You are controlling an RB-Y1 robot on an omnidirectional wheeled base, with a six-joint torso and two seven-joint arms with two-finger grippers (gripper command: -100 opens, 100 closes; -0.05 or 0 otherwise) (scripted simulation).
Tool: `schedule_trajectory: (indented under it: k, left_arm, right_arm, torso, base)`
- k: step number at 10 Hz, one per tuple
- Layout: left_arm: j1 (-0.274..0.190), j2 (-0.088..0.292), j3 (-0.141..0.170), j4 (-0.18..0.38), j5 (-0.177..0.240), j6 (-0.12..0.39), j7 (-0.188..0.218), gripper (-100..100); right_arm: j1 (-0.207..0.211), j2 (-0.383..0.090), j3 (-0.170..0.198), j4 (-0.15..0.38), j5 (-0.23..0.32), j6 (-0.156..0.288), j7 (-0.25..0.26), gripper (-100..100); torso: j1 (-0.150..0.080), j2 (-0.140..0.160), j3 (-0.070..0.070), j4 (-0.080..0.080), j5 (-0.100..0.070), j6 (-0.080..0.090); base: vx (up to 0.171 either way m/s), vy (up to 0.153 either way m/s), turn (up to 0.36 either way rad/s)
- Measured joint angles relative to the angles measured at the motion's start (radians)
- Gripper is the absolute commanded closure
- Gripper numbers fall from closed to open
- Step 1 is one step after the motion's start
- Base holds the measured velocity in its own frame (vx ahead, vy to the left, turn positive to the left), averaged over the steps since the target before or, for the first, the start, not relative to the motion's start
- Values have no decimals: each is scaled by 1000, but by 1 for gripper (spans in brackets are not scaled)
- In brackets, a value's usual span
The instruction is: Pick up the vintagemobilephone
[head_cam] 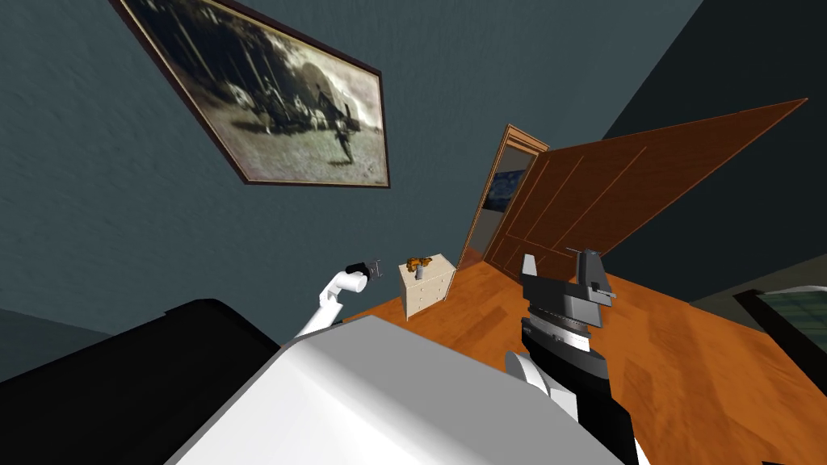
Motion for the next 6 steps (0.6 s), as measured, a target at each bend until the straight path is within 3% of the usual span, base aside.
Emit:
schedule_trajectory:
  k: [6]
  left_arm:
    - [-57, 25, 32, 76, 33, 176, 23, -100]
  right_arm:
    - [0, 0, 0, 0, 0, 0, 0, 0]
  torso:
    - [-3, -4, -2, -1, -1, 0]
  base:
    - [65, -61, -44]
